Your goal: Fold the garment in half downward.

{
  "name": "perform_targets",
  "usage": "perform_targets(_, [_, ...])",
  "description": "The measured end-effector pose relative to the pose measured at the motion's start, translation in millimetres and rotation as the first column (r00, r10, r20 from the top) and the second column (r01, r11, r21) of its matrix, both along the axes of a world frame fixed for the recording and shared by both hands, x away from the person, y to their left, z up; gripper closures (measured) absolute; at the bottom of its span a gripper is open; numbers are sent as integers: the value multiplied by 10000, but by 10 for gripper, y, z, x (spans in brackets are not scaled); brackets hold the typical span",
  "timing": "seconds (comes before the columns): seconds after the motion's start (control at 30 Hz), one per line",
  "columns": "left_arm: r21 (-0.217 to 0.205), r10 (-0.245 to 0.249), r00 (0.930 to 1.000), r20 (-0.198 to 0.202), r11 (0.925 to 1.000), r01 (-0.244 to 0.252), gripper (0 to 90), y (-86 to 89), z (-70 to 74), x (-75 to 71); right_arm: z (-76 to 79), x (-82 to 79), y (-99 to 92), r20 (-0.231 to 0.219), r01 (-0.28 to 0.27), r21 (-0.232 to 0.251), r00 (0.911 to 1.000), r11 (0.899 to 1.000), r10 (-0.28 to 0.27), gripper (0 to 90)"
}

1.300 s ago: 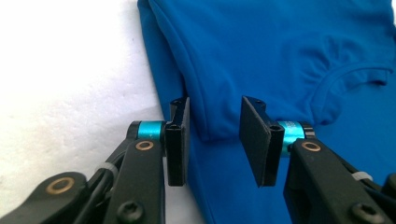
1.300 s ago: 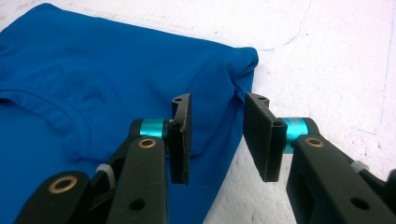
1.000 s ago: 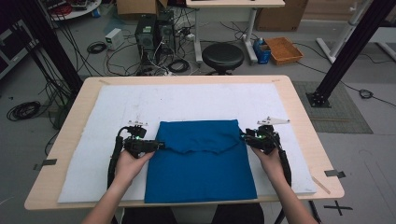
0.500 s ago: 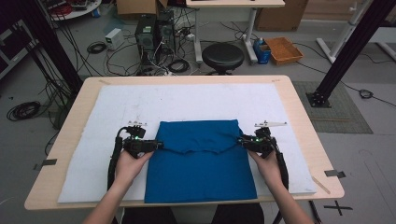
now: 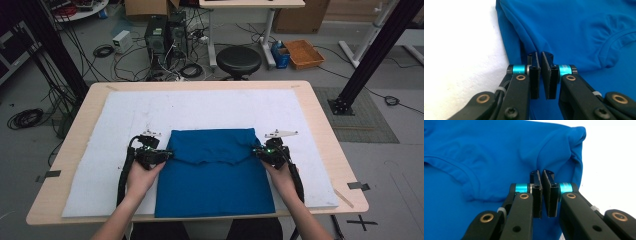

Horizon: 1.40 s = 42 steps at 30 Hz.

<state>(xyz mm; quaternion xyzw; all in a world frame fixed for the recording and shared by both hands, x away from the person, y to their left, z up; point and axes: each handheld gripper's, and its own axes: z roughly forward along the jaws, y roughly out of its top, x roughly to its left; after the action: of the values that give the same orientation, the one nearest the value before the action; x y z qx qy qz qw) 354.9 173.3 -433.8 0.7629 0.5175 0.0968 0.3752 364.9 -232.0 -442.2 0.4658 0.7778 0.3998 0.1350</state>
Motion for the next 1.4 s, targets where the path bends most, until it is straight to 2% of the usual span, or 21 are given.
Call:
perform_targets(0.13, [-10, -86, 9998, 182, 10000, 86, 853, 13, 38, -9, 54, -24, -45, 225, 41, 175, 9997, 9998, -45, 866])
perform_targets(0.37, [-444, -250, 9988, 415, 9987, 268, 855, 73, 168, -82, 138, -92, -69, 356, -124, 369, 9993, 9992, 111, 867])
perform_targets(0.53, [-807, -602, 9971, 458, 9947, 638, 855, 137, 249, -207, 229, -193, -99, 432, -234, 504, 9988, 9985, 212, 867])
perform_targets(0.67, [-997, -911, 9950, 420, 9905, 949, 855, 165, 293, -360, 280, -333, -136, 312, -375, 430, 9989, 9984, 361, 867])
perform_targets(0.93, [-994, -1403, 9887, 522, 9844, 1449, 855, 201, 359, -790, 380, -753, -208, 240, -901, 416, 9957, 9951, 892, 867])
perform_targets(1.2, [-666, -1973, 9792, 472, 9775, 2002, 854, 161, 345, -1211, 432, -1194, -230, 304, -1368, 57, 9902, 9906, 1365, 867])
perform_targets(1.4, [-379, -2370, 9713, 189, 9706, 2376, 855, 147, 291, -1403, 398, -1412, -230, 237, -1540, -165, 9877, 9879, 1544, 867])
